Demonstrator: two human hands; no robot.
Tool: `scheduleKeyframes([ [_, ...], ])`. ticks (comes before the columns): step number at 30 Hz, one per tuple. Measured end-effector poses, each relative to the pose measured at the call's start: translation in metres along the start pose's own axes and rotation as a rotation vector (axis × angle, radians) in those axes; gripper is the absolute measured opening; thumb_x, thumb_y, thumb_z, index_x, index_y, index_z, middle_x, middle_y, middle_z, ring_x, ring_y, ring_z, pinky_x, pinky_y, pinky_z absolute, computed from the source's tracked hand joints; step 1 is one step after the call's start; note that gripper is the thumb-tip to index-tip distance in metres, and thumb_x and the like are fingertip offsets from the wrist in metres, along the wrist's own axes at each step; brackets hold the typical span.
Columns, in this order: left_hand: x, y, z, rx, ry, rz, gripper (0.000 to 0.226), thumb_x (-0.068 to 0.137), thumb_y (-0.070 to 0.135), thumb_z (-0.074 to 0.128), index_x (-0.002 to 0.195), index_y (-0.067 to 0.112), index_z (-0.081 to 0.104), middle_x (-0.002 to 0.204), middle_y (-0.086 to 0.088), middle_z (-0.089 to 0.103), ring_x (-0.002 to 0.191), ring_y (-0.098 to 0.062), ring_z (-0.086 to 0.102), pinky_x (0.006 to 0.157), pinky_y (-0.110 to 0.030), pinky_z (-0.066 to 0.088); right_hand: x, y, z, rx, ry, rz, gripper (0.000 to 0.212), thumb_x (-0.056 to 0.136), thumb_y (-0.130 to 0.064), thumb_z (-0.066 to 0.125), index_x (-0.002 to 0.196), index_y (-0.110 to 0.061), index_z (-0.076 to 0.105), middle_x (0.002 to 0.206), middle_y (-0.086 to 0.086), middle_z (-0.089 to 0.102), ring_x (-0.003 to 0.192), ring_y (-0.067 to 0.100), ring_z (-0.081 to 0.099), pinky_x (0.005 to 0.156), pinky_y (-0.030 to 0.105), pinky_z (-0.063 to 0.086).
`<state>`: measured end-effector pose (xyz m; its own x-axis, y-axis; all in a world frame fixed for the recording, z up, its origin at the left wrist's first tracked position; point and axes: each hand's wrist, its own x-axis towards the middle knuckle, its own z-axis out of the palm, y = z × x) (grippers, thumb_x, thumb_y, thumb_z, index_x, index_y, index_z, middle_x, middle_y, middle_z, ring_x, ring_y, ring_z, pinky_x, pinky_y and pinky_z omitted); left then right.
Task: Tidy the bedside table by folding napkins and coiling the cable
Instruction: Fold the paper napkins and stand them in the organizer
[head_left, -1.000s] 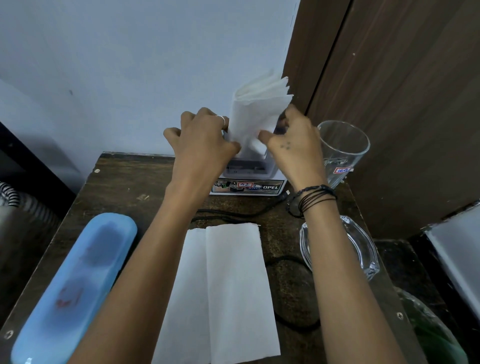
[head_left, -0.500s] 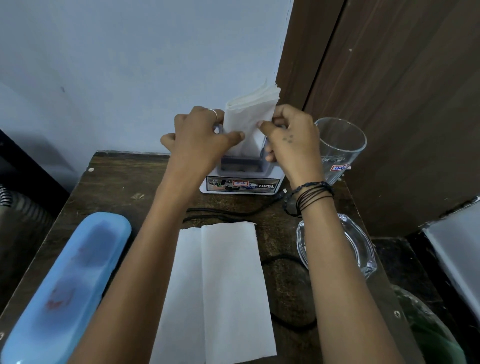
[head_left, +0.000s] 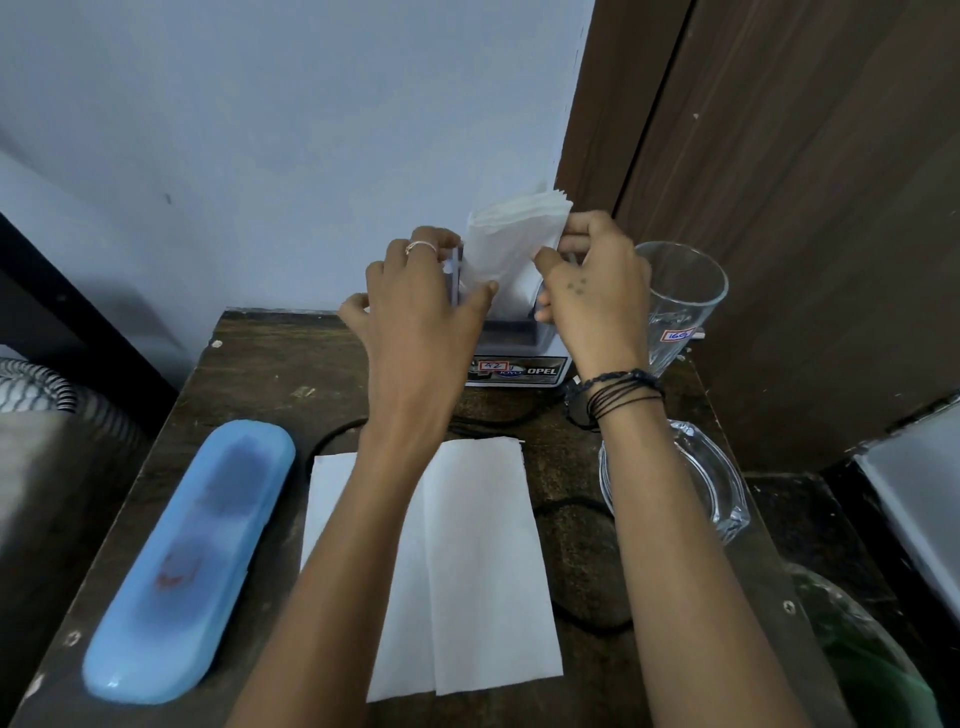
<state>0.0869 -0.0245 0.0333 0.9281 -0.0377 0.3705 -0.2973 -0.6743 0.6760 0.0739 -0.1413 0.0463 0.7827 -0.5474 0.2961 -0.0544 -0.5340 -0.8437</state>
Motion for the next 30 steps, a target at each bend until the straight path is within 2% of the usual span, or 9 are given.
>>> scheduleKeyframes([
  [2,-0.015,0.005,-0.013,-0.036,0.023,-0.015,0.037,0.084,0.035,0.064,0.118,0.025,0.052,0.117,0.003,0.056,0.11,-0.018,0.049,0.086,-0.031,0.023,-0.014,-0.007,-0.005,-0.009,0.092,-0.033,0.025,0.088,-0.013,0.057,0.113,-0.01,0.056,0.113,0.005,0.061,0.082,0.028,0.066,0.07,0.043,0.057],
  [4,-0.034,0.006,-0.028,-0.056,-0.017,-0.028,0.034,0.084,0.033,0.066,0.115,0.022,0.056,0.113,0.002,0.057,0.106,-0.018,0.052,0.086,-0.028,0.033,-0.034,-0.015,-0.012,0.006,0.149,-0.054,0.027,0.088,-0.013,0.058,0.115,-0.012,0.055,0.114,0.003,0.06,0.087,0.031,0.066,0.074,0.046,0.056],
  [7,-0.073,-0.003,-0.052,-0.047,-0.075,-0.052,0.023,0.085,0.024,0.065,0.106,0.017,0.062,0.098,0.004,0.054,0.098,-0.016,0.05,0.066,-0.016,0.032,-0.069,-0.018,-0.021,-0.008,0.033,-0.014,0.018,0.09,-0.014,0.057,0.107,-0.014,0.059,0.105,0.001,0.064,0.084,0.028,0.067,0.072,0.043,0.057],
  [12,-0.13,-0.027,-0.07,0.04,-0.179,-0.237,0.031,0.085,0.02,0.065,0.115,0.017,0.058,0.121,-0.005,0.053,0.114,-0.023,0.048,0.076,-0.026,0.035,-0.133,-0.002,-0.029,-0.201,-0.142,0.128,0.01,0.089,-0.022,0.058,0.096,-0.017,0.062,0.094,0.0,0.067,0.084,0.021,0.065,0.076,0.041,0.054],
  [15,-0.149,-0.037,-0.073,0.109,-0.239,-0.333,0.048,0.086,0.022,0.064,0.13,0.014,0.047,0.136,-0.009,0.042,0.124,-0.027,0.041,0.089,-0.035,0.04,-0.161,0.005,-0.03,-0.371,-0.224,0.173,0.024,0.087,-0.03,0.06,0.106,-0.015,0.059,0.103,0.004,0.064,0.093,0.024,0.062,0.08,0.037,0.049],
  [20,-0.151,-0.043,-0.072,0.198,-0.29,-0.499,0.078,0.086,0.043,0.059,0.146,0.01,0.021,0.146,-0.016,0.03,0.131,-0.037,0.028,0.104,-0.042,0.026,-0.176,0.005,-0.024,-0.541,-0.272,0.169,0.046,0.086,-0.047,0.058,0.118,-0.016,0.047,0.116,0.006,0.053,0.105,0.026,0.054,0.082,0.033,0.041],
  [25,-0.139,-0.053,-0.069,-0.232,-0.216,-0.607,0.074,0.086,0.032,0.063,0.145,0.014,0.021,0.139,-0.006,0.036,0.114,-0.024,0.046,0.085,-0.026,0.033,-0.167,0.009,-0.018,-0.412,-0.269,0.256,0.055,0.082,-0.047,0.064,0.121,-0.016,0.041,0.114,0.005,0.052,0.1,0.028,0.056,0.078,0.033,0.04],
  [28,-0.138,-0.051,-0.07,-0.472,-0.182,-0.669,0.052,0.09,0.039,0.055,0.136,0.026,0.035,0.115,0.016,0.049,0.099,-0.006,0.049,0.071,-0.018,0.036,-0.163,0.014,-0.017,-0.28,-0.26,0.286,0.053,0.077,-0.04,0.071,0.115,-0.017,0.042,0.105,0.003,0.054,0.092,0.025,0.057,0.075,0.033,0.043],
  [30,-0.135,-0.046,-0.07,-0.542,-0.168,-0.667,0.035,0.091,0.051,0.044,0.118,0.031,0.053,0.098,0.024,0.055,0.086,0.006,0.054,0.065,-0.015,0.034,-0.161,0.016,-0.015,-0.213,-0.249,0.286,0.045,0.076,-0.036,0.073,0.105,-0.022,0.041,0.091,-0.004,0.055,0.079,0.017,0.057,0.065,0.029,0.042],
])
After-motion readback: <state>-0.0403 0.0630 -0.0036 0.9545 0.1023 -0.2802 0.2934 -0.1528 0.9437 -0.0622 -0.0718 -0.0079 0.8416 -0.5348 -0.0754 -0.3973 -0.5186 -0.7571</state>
